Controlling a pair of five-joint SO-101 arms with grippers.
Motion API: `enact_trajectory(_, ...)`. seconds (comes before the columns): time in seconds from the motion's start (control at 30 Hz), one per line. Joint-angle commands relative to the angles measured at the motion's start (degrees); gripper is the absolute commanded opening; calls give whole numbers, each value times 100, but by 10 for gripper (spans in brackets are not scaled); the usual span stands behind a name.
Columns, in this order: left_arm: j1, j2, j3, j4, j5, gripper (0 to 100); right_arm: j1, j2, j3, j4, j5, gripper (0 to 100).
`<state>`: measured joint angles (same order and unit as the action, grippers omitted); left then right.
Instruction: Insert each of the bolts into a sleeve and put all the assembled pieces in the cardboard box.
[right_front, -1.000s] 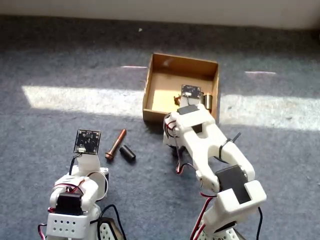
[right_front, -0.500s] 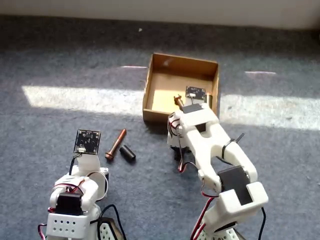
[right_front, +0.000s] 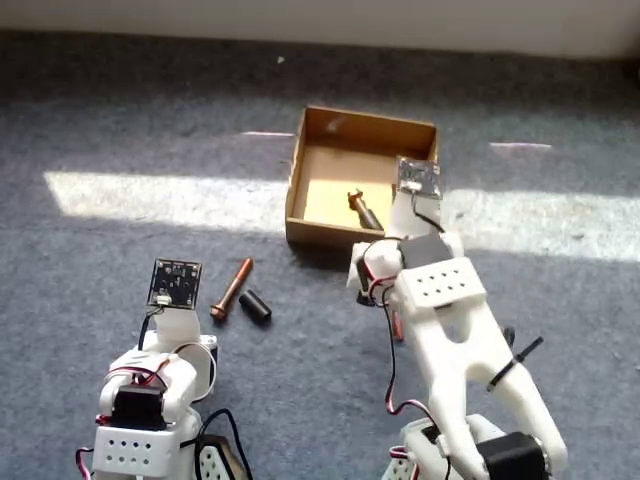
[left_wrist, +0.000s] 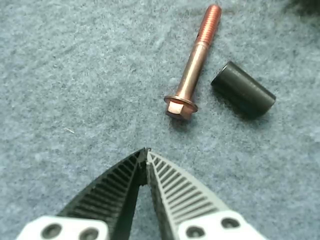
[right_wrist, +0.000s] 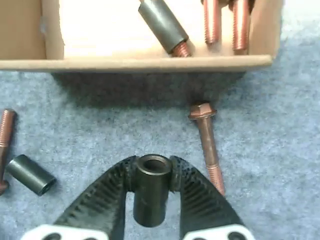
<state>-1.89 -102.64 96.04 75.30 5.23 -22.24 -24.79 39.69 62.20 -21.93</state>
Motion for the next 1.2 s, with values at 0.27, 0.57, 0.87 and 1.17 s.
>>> enact_trajectory(0.27,-57,-180,119,26,-44,10,426,-1657,840,-119,62,5)
enact_trajectory(0.57,-57,-180,119,26,-44,10,426,-2677,1956,-690,62,5)
enact_trajectory(0.87,-57,-180,119,26,-44,10,426,-4400,3319,-1121,97,5)
enact_trajectory(1.17,-31,-180,119,26,-53,8,426,-6721,4567,-1121,774,5)
